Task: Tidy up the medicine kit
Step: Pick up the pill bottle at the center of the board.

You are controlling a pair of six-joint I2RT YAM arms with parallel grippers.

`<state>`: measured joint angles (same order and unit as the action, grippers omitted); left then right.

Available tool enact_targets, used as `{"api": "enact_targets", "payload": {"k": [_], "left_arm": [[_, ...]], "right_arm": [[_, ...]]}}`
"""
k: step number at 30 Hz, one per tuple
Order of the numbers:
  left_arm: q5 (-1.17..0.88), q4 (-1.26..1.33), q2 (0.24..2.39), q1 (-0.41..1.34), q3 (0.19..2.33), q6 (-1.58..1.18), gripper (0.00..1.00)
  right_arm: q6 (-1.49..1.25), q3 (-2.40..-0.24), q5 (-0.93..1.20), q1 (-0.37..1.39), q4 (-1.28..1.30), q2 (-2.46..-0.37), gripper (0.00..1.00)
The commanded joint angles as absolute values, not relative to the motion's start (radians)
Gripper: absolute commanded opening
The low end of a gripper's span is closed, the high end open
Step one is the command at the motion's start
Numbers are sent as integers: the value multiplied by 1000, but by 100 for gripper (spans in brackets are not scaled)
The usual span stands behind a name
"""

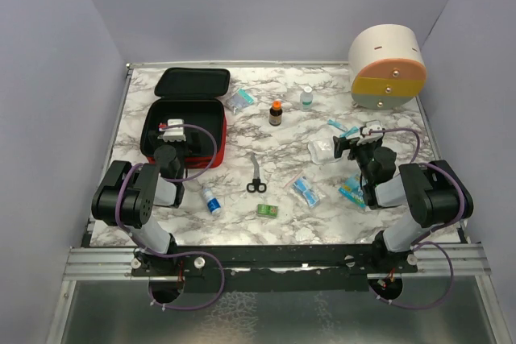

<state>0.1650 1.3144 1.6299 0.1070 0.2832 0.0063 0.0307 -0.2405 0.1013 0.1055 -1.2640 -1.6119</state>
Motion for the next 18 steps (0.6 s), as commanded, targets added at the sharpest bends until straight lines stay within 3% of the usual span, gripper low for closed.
{"api": "enact_targets", "payload": {"k": [1,12,18], "left_arm": [[157,1239,1642,115,281,20,99],[162,1240,1638,117,281,26,99],[128,1146,1516,117,269,42,99]], "right_arm": [[34,-255,89,109,-1267,-1621,100],[27,-259,91,109,-1244,-1615,100],[30,-255,93,109,-1262,-1617,100]]}}
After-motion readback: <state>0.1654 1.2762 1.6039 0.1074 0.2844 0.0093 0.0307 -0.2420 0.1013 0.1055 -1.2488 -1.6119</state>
